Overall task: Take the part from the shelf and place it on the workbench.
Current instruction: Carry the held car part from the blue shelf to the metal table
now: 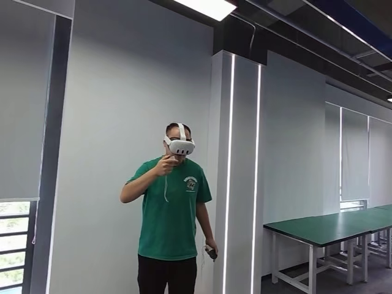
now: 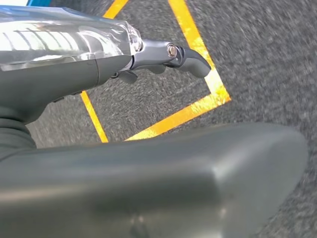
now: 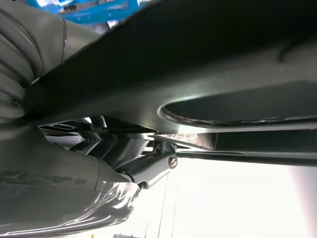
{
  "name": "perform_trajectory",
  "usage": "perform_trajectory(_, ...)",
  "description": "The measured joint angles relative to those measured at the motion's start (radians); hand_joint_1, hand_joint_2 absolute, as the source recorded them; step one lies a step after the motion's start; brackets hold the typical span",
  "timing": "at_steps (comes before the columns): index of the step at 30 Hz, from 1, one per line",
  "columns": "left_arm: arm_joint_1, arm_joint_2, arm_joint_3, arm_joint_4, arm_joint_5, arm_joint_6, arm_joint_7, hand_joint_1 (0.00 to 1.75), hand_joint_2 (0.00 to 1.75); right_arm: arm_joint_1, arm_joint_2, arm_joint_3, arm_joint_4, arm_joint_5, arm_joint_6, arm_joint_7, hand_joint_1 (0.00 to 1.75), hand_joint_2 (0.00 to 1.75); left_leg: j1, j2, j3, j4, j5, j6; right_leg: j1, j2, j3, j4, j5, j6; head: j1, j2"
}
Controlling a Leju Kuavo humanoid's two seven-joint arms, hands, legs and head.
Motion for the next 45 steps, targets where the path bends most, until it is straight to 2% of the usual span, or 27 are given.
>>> perform_trajectory(2, 0.003, -0.001, 0.0, 0.0, 0.0, 0.0, -0.002, 0.0, 1.75, 0.007, -0.005, -0.001, 0.0, -0.001, -0.003, 0.0, 1.75, 1.75, -0.001, 0.022, 0.004, 0.0, -0.005, 0.004, -0.003, -0.021, -0.062, 0.114, -0.036, 0.006, 0.0, 0.0)
perform_trajectory(3, 0.004, -0.002, 0.0, 0.0, 0.0, -0.001, -0.002, 0.0, 1.75, 0.013, -0.009, -0.002, 0.0, -0.002, -0.005, -0.001, 1.75, 1.75, -0.002, 0.032, 0.006, 0.0, -0.008, 0.004, -0.003, -0.024, -0.075, 0.13, -0.029, 0.007, 0.0, 0.0)
perform_trajectory(4, 0.005, -0.003, 0.0, 0.0, 0.0, -0.001, -0.003, 0.0, 1.75, 0.02, -0.013, -0.004, -0.002, -0.001, -0.007, -0.002, 1.75, 1.75, -0.002, 0.041, 0.01, 0.0, -0.011, 0.003, -0.003, -0.027, -0.067, 0.107, -0.004, 0.006, 0.0, 0.0)
perform_trajectory(5, 0.005, -0.005, 0.0, 0.0, 0.0, 0.0, -0.004, 0.0, 1.75, 0.027, -0.018, -0.007, -0.006, -0.001, -0.01, -0.004, 1.75, 1.75, -0.002, 0.05, 0.016, -0.001, -0.015, 0.002, -0.002, -0.034, -0.042, 0.049, 0.033, 0.002, 0.0, 0.0)
perform_trajectory(7, 0.006, -0.01, 0.0, 0.0, 0.0, 0.0, -0.005, 0.0, 1.75, 0.037, -0.026, -0.015, -0.019, -0.001, -0.016, -0.007, 1.75, 1.75, -0.004, 0.065, 0.028, -0.003, -0.024, -0.003, 0.009, -0.073, 0.02, -0.08, 0.089, -0.011, 0.0, 0.0)
perform_trajectory(9, 0.007, -0.015, 0.0, 0.0, 0.001, 0.0, -0.003, 0.0, 1.75, 0.043, -0.034, -0.024, -0.034, -0.002, -0.019, -0.009, 1.75, 1.75, -0.007, 0.081, 0.036, -0.007, -0.029, -0.012, 0.02, -0.095, 0.044, -0.134, 0.097, -0.022, 0.0, 0.0)
perform_trajectory(11, 0.006, -0.02, 0.0, 0.0, 0.001, 0.0, -0.001, 0.0, 1.75, 0.056, -0.042, -0.033, -0.047, -0.002, -0.021, -0.01, 1.75, 1.75, -0.008, 0.098, 0.046, -0.015, -0.034, -0.023, 0.019, -0.077, 0.048, -0.144, 0.097, -0.029, 0.001, 0.0)
perform_trajectory(13, 0.004, -0.023, 0.0, 0.0, 0.0, 0.0, -0.001, 0.0, 1.75, 0.068, -0.047, -0.041, -0.058, -0.002, -0.023, -0.01, 1.75, 1.75, -0.008, 0.079, 0.048, 0.001, -0.052, -0.03, 0.013, -0.058, 0.062, -0.161, 0.102, -0.038, 0.001, 0.0)
perform_trajectory(14, 0.003, -0.024, 0.0, 0.0, 0.0, 0.0, -0.001, 0.0, 1.75, 0.072, -0.049, -0.043, -0.062, -0.001, -0.025, -0.01, 1.75, 1.75, -0.008, 0.059, 0.033, 0.038, -0.074, -0.032, 0.009, -0.05, 0.069, -0.169, 0.104, -0.043, 0.001, 0.0)
perform_trajectory(16, 0.005, -0.025, 0.0, 0.0, 0.0, -0.001, -0.001, 0.0, 1.75, 0.079, -0.051, -0.046, -0.066, -0.001, -0.027, -0.01, 1.75, 1.75, -0.009, 0.029, -0.031, 0.16, -0.128, -0.033, 0.01, -0.029, 0.073, -0.171, 0.103, -0.049, 0.002, 0.0)
perform_trajectory(17, 0.008, -0.025, 0.0, 0.0, -0.001, -0.001, -0.001, 0.0, 1.75, 0.085, -0.052, -0.049, -0.067, 0.0, -0.027, -0.01, 1.75, 1.75, -0.009, 0.024, -0.063, 0.215, -0.143, -0.034, 0.01, -0.017, 0.074, -0.17, 0.101, -0.05, 0.002, 0.0)
perform_trajectory(18, 0.009, -0.025, 0.0, 0.0, -0.001, -0.001, -0.002, 0.0, 1.75, 0.091, -0.055, -0.053, -0.068, 0.0, -0.028, -0.01, 1.75, 1.75, -0.009, 0.023, -0.083, 0.241, -0.14, -0.035, 0.01, -0.004, 0.075, -0.17, 0.1, -0.05, 0.002, 0.0)
perform_trajectory(19, 0.01, -0.025, 0.0, 0.0, -0.002, -0.001, -0.002, 0.0, 1.75, 0.097, -0.057, -0.059, -0.069, 0.0, -0.029, -0.009, 1.75, 1.75, -0.009, 0.022, -0.086, 0.23, -0.117, -0.036, 0.009, 0.008, 0.077, -0.168, 0.098, -0.049, 0.002, 0.0)
perform_trajectory(22, 0.009, -0.025, 0.0, 0.0, -0.006, -0.002, -0.004, 0.0, 1.75, 0.108, -0.063, -0.081, -0.081, -0.001, -0.03, -0.009, 1.75, 1.75, -0.003, -0.01, -0.026, 0.063, -0.012, -0.035, 0.007, 0.043, 0.078, -0.151, 0.084, -0.037, 0.002, 0.0)
perform_trajectory(24, 0.009, -0.026, 0.0, 0.0, -0.009, -0.002, -0.005, 0.0, 1.75, 0.114, -0.068, -0.096, -0.091, -0.001, -0.031, -0.009, 1.75, 1.75, -0.002, -0.034, -0.001, 0.006, 0.003, -0.028, 0.005, 0.062, 0.071, -0.14, 0.077, -0.026, 0.001, 0.0)
perform_trajectory(26, 0.007, -0.028, 0.0, 0.0, -0.01, -0.002, -0.005, 0.0, 1.75, 0.123, -0.073, -0.11, -0.1, -0.002, -0.032, -0.009, 1.75, 1.75, -0.006, -0.027, 0.001, 0.002, -0.001, -0.018, 0.002, 0.074, 0.066, -0.14, 0.077, -0.017, 0.001, 0.0)
perform_trajectory(29, 0.003, -0.032, 0.0, -0.001, -0.01, -0.001, -0.006, 0.0, 1.75, 0.13, -0.08, -0.128, -0.113, -0.002, -0.032, -0.009, 1.75, 1.75, -0.002, -0.004, 0.01, -0.006, 0.0, -0.001, 0.003, 0.019, 0.043, -0.087, 0.042, -0.001, 0.001, 0.0)
perform_trajectory(30, 0.004, -0.031, 0.0, -0.001, -0.01, -0.001, -0.005, 0.0, 1.75, 0.13, -0.081, -0.132, -0.115, -0.002, -0.032, -0.009, 1.75, 1.75, -0.002, 0.005, 0.013, -0.008, -0.002, 0.003, 0.002, -0.005, 0.016, -0.033, 0.016, 0.004, 0.001, 0.0)
perform_trajectory(32, 0.007, -0.031, 0.0, -0.001, -0.01, -0.002, -0.002, 0.0, 1.75, 0.135, -0.082, -0.137, -0.117, -0.001, -0.032, -0.008, 1.75, 1.75, -0.003, 0.025, 0.016, -0.008, -0.006, 0.007, -0.003, -0.021, -0.051, 0.093, -0.03, 0.011, 0.0, 0.0)
perform_trajectory(33, 0.008, -0.031, 0.0, -0.001, -0.01, -0.002, -0.002, 0.0, 1.75, 0.139, -0.083, -0.139, -0.117, -0.001, -0.032, -0.008, 1.75, 1.75, -0.003, 0.034, 0.018, -0.008, -0.008, 0.006, -0.005, -0.024, -0.073, 0.127, -0.033, 0.013, 0.0, 0.0)
perform_trajectory(34, 0.008, -0.031, 0.0, -0.001, -0.01, -0.002, -0.001, 0.0, 1.75, 0.143, -0.084, -0.14, -0.117, 0.0, -0.032, -0.008, 1.75, 1.75, -0.003, 0.042, 0.021, -0.008, -0.011, 0.005, -0.006, -0.026, -0.075, 0.125, -0.018, 0.014, 0.0, 0.0)
perform_trajectory(36, 0.007, -0.032, 0.0, -0.001, -0.01, -0.002, -0.001, 0.0, 1.75, 0.147, -0.084, -0.142, -0.12, 0.001, -0.032, -0.007, 1.75, 1.75, -0.003, 0.059, 0.032, -0.008, -0.019, 0.002, -0.004, -0.043, -0.025, 0.013, 0.054, 0.009, 0.001, 0.0)
perform_trajectory(38, 0.007, -0.034, 0.0, -0.001, -0.01, -0.002, -0.002, 0.0, 1.75, 0.146, -0.084, -0.142, -0.124, 0.003, -0.032, -0.007, 1.75, 1.75, -0.006, 0.074, 0.045, -0.01, -0.028, -0.007, 0.006, -0.08, 0.034, -0.105, 0.099, -0.003, 0.001, 0.0)
perform_trajectory(40, 0.007, -0.035, 0.0, -0.001, -0.01, -0.002, -0.003, 0.0, 1.75, 0.144, -0.084, -0.143, -0.128, 0.005, -0.031, -0.007, 1.75, 1.75, -0.009, 0.09, 0.052, -0.015, -0.034, -0.018, 0.016, -0.091, 0.049, -0.137, 0.098, -0.014, 0.0, 0.0)
perform_trajectory(42, 0.005, -0.036, 0.0, -0.001, -0.01, -0.002, -0.004, 0.0, 1.75, 0.146, -0.084, -0.143, -0.132, 0.007, -0.031, -0.006, 1.75, 1.75, -0.008, 0.101, 0.063, -0.022, -0.038, -0.028, 0.015, -0.071, 0.052, -0.148, 0.101, -0.024, 0.0, 0.0)
perform_trajectory(44, 0.002, -0.036, 0.0, -0.001, -0.01, -0.002, -0.006, 0.0, 1.75, 0.145, -0.083, -0.143, -0.135, 0.009, -0.03, -0.006, 1.75, 1.75, -0.008, 0.074, 0.056, 0.008, -0.063, -0.034, 0.008, -0.054, 0.064, -0.163, 0.105, -0.035, 0.001, 0.0)
perform_trajectory(45, 0.002, -0.036, 0.0, -0.001, -0.01, -0.002, -0.007, 0.0, 1.75, 0.144, -0.082, -0.143, -0.137, 0.009, -0.029, -0.006, 1.75, 1.75, -0.008, 0.052, 0.034, 0.055, -0.089, -0.034, 0.005, -0.046, 0.069, -0.167, 0.106, -0.04, 0.001, 0.0)
